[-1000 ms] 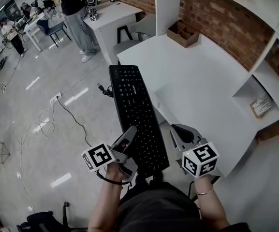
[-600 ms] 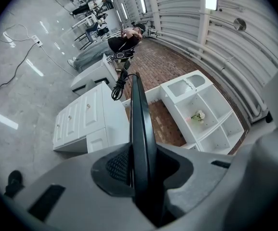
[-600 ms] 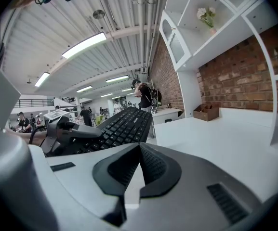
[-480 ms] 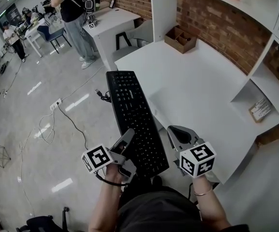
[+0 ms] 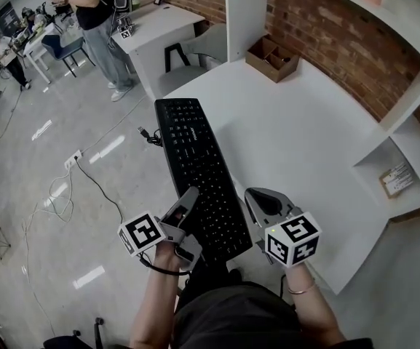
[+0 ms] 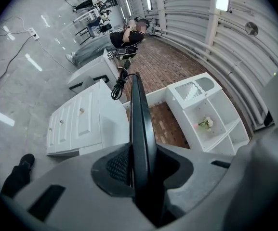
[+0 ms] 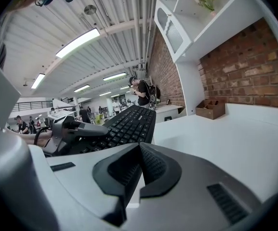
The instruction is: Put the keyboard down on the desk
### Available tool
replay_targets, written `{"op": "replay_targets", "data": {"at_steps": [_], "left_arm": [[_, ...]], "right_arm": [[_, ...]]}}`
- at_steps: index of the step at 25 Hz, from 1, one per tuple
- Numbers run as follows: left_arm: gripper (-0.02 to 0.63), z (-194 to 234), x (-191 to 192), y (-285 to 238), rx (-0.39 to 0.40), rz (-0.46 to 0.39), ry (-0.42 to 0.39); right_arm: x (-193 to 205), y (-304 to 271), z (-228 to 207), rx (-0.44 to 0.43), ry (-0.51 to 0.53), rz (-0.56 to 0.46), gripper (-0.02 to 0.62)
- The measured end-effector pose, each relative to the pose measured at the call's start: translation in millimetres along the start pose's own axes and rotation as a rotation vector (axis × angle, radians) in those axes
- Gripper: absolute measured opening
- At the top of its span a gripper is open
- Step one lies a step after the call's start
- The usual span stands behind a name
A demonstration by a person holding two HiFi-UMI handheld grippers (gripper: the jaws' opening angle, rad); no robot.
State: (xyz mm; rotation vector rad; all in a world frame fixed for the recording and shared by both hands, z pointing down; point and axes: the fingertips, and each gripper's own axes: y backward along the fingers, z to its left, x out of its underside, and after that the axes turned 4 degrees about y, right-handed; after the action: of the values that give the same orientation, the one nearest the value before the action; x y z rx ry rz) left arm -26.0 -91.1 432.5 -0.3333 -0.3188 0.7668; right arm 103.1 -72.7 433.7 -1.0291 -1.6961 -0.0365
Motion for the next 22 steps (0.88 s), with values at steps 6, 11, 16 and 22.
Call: {"op": "replay_targets", "data": {"at_steps": [6, 11, 16, 22], "left_arm": [[0.104, 9, -5, -1, 0.023, 0.035, 0.04], [0.104, 12, -12, -6, 0.052, 0.052, 0.056], [0.104, 6, -9, -1, 0.072, 0.089, 0.095], [0.106, 13, -13, -2, 0.103, 0.09, 0.121]], "right_arm": [[1, -13, 12, 0.016, -0.004, 0.026, 0.005], [-1, -25, 15, 0.038, 0.005, 0.04, 0.005], [1, -14, 24, 0.085, -0.015, 0.092, 0.005], [1, -14, 33, 0.129, 0.005, 0.111, 0.005]]}}
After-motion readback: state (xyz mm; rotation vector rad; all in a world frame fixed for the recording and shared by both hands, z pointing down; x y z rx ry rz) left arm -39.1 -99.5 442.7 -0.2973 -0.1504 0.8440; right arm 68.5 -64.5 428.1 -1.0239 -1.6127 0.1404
